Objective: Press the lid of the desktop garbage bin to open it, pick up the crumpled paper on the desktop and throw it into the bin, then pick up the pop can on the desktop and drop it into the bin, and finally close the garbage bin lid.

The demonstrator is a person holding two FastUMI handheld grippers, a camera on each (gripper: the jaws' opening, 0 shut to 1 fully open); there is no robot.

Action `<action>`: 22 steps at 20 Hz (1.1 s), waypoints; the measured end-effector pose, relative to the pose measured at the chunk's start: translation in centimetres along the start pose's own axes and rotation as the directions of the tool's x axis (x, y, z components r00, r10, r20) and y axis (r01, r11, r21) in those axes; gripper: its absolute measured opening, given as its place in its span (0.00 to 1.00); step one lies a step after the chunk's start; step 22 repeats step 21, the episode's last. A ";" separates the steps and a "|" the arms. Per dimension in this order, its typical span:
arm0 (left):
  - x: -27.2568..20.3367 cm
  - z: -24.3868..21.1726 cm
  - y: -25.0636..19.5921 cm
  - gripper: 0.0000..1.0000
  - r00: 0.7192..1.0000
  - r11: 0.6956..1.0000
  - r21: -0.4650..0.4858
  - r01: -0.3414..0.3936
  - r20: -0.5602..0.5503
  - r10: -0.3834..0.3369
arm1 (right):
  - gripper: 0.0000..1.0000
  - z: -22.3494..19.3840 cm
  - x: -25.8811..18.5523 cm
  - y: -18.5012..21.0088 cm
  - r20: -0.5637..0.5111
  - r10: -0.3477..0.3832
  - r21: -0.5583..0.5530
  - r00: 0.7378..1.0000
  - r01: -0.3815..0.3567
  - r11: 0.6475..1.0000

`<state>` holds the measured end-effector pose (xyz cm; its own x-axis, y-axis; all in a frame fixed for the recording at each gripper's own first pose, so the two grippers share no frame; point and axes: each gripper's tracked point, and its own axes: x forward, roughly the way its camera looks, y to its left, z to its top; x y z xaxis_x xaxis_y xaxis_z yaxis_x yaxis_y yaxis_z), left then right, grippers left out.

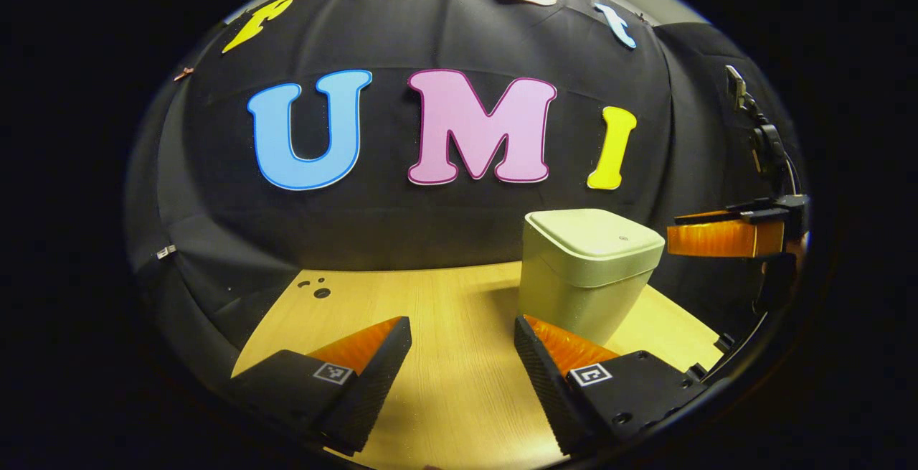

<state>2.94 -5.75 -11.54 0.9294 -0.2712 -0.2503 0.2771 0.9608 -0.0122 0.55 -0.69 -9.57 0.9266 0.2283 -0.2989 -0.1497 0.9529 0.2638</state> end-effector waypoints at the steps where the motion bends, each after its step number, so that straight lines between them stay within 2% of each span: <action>1: 0.0 0.0 -0.1 0.94 1.000 1.000 0.000 0.002 -0.001 -0.002 | 0.99 -0.3 -0.1 0.1 0.001 0.001 0.004 1.000 -0.001 1.000; 9: -0.1 -0.1 -0.7 0.94 1.000 1.000 -0.008 0.013 -0.003 -0.013 | 0.99 -4.0 -1.1 0.8 -0.058 0.004 -0.037 0.998 -0.006 0.999; 22: -0.1 -0.6 -1.3 0.94 1.000 1.000 -0.010 0.024 -0.010 -0.024 | 0.99 -5.9 -0.7 0.4 -0.087 -0.009 0.011 0.996 0.010 1.000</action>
